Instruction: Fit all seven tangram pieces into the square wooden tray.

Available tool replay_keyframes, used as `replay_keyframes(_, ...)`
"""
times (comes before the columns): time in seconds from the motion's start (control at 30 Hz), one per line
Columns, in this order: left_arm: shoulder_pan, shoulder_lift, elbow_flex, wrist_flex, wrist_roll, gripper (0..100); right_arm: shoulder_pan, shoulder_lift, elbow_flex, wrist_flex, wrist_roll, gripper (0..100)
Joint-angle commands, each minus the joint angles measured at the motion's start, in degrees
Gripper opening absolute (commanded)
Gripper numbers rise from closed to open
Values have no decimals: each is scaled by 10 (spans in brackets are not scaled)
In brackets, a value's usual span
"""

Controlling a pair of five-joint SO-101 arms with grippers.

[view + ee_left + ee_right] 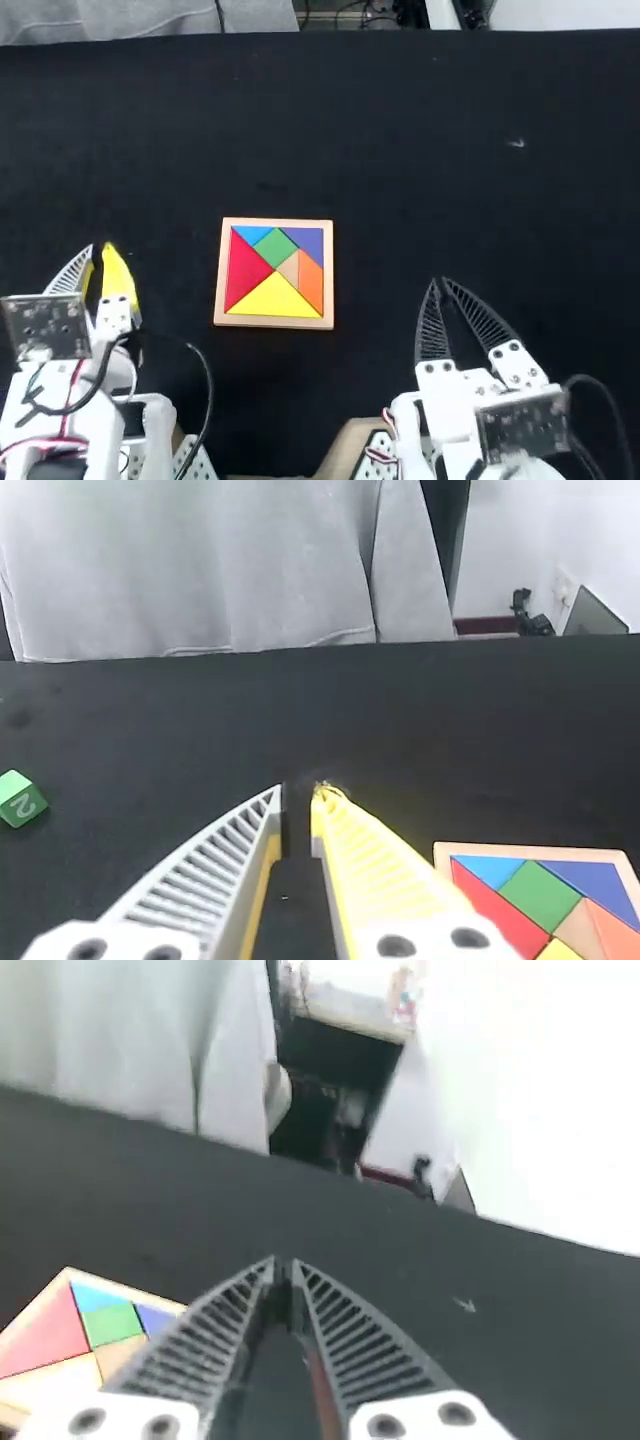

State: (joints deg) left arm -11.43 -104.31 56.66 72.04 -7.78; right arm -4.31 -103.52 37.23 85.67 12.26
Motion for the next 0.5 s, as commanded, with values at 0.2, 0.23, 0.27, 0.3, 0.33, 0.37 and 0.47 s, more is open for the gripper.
replay_keyframes(0.2,1,-3,240,-228,4,66,10,-42,75,-98,6,11)
replay_keyframes(0.23,1,-3,283,-273,4,66,32,-42,103,-117,6,11)
replay_keyframes(0.27,1,-3,320,-313,4,66,60,-42,131,-137,6,11)
replay_keyframes(0.3,1,-3,354,-347,4,66,91,-42,162,-160,6,11)
replay_keyframes(0.33,1,-3,381,-370,4,66,125,-42,193,-186,6,11)
replay_keyframes(0.37,1,-3,400,-382,4,65,156,-42,224,-212,2,11)
replay_keyframes(0.47,7,-2,407,-360,9,64,189,-42,303,-259,0,11)
